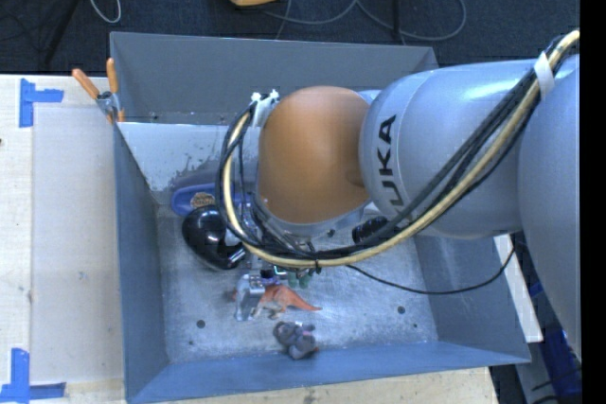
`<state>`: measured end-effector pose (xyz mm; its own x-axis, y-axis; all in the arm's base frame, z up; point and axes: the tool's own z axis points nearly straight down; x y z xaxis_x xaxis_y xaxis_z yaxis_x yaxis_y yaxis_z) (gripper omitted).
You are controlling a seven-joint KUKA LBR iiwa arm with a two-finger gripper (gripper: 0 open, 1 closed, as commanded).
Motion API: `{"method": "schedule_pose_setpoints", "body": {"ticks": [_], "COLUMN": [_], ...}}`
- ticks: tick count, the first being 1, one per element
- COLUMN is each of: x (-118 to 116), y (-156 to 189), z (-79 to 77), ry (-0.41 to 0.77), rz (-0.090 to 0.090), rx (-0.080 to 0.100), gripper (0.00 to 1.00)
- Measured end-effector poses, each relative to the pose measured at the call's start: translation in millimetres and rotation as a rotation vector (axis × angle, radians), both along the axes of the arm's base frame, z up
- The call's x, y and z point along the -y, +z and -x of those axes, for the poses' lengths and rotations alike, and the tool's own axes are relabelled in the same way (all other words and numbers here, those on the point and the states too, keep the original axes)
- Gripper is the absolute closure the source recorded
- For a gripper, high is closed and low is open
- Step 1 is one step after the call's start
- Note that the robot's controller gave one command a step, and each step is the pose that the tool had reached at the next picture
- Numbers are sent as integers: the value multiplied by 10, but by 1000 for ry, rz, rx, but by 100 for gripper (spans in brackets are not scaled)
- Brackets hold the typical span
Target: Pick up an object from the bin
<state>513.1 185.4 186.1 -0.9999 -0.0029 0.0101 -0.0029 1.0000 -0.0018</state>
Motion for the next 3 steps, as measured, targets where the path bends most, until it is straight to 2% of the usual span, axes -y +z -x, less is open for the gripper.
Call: {"method": "schedule_pose_setpoints", "body": {"ticks": [1, 2, 3], "x": [11, 489, 851], "y": [42, -464, -541], "z": [-20, -415, -698], "ry": [-5, 95, -79], "rz": [-2, -3, -2], "rx": [7, 13, 8], "gripper": [0, 0, 0]}}
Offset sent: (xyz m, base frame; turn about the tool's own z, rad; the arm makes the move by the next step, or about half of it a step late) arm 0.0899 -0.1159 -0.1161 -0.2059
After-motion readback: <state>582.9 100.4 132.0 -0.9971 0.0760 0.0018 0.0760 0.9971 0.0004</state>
